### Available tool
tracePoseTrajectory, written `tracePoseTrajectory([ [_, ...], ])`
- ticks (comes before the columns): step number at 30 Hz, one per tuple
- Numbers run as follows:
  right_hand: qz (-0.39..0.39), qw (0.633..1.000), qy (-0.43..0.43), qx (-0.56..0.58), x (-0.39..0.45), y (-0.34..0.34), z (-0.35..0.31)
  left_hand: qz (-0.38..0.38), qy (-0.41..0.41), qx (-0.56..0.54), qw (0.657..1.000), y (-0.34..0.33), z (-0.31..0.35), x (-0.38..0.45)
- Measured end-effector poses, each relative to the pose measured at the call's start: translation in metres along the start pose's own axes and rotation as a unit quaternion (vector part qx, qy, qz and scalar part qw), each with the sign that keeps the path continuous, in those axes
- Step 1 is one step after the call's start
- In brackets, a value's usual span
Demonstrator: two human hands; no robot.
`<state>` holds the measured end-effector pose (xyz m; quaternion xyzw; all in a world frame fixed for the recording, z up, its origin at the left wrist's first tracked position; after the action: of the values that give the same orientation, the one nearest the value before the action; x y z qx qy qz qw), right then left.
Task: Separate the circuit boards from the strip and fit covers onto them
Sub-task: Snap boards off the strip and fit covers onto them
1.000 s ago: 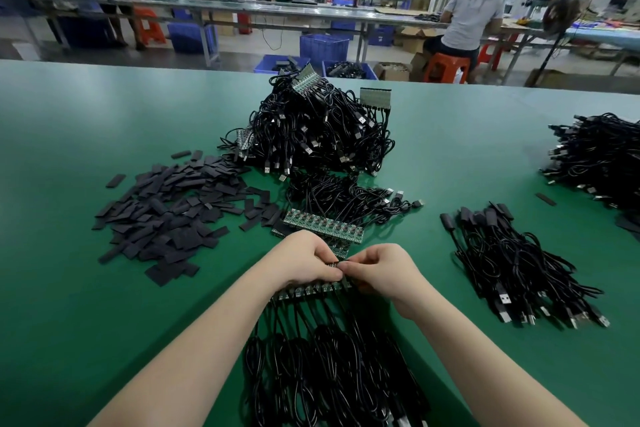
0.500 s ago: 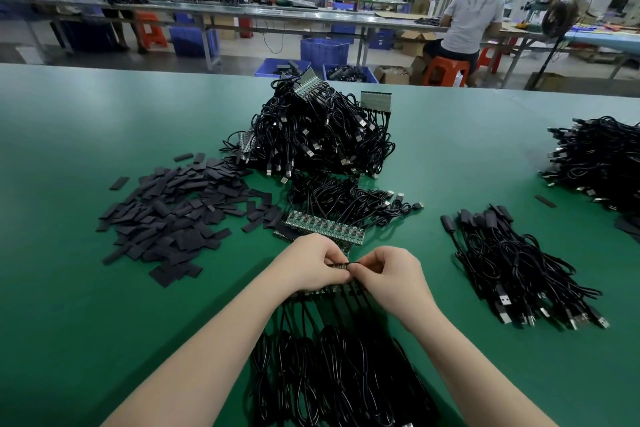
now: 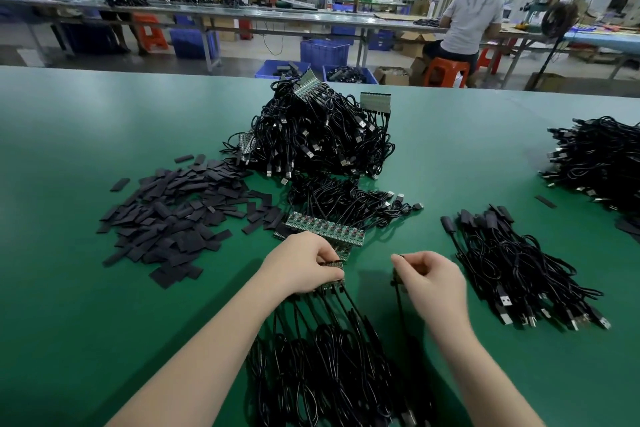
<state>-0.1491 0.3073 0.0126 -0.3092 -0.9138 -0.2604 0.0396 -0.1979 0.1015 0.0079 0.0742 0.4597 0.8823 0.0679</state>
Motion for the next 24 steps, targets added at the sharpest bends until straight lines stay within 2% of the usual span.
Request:
tracePoseTrajectory([
  [3, -0.028, 0.998, -0.029, 0.042, 0.002, 0.002, 0.003, -0.016, -0.010, 0.002, 1.000, -0.003, 0.001, -0.002],
  [7, -0.060, 0.994, -0.024, 0.087, -0.005, -0.005, -0.012, 0.009, -0.034, 0.011, 0.999, -0.012, 0.013, -0.003],
  [12, 0.031, 0.984, 0.069, 0.159, -0.001, 0.036, -0.060, 0.078, -0.055, -0.019, 0.995, -0.007, 0.013, -0.011],
  [14, 0.035, 0.972, 0.099, 0.210, -0.005, 0.046, -0.082, 0.122, -0.059, -0.078, 0.988, 0.006, 0.016, -0.014],
  [16, -0.003, 0.960, 0.122, 0.250, -0.012, 0.043, -0.104, 0.127, -0.039, -0.213, 0.968, 0.016, 0.023, -0.017],
  [19, -0.059, 0.950, 0.113, 0.286, -0.020, 0.025, -0.123, 0.079, -0.024, -0.418, 0.905, 0.026, 0.043, -0.022],
  [22, -0.071, 0.956, 0.085, 0.272, -0.015, 0.003, -0.124, 0.087, -0.032, -0.458, 0.884, 0.041, 0.048, -0.023],
  [24, -0.079, 0.962, 0.052, 0.256, -0.008, -0.013, -0.116, 0.082, -0.002, -0.466, 0.881, 0.041, 0.039, -0.019],
])
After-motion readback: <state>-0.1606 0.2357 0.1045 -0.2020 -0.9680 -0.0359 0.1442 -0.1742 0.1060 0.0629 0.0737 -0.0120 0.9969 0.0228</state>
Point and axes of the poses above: each hand's wrist, its own x-axis towards the middle knuckle, its own y-axis out of the back of the hand, z = x × y, the point moved 10 cm from there along x, towards the middle knuckle, and after that the axes turned 13 degrees about z, right-handed, at the moved point
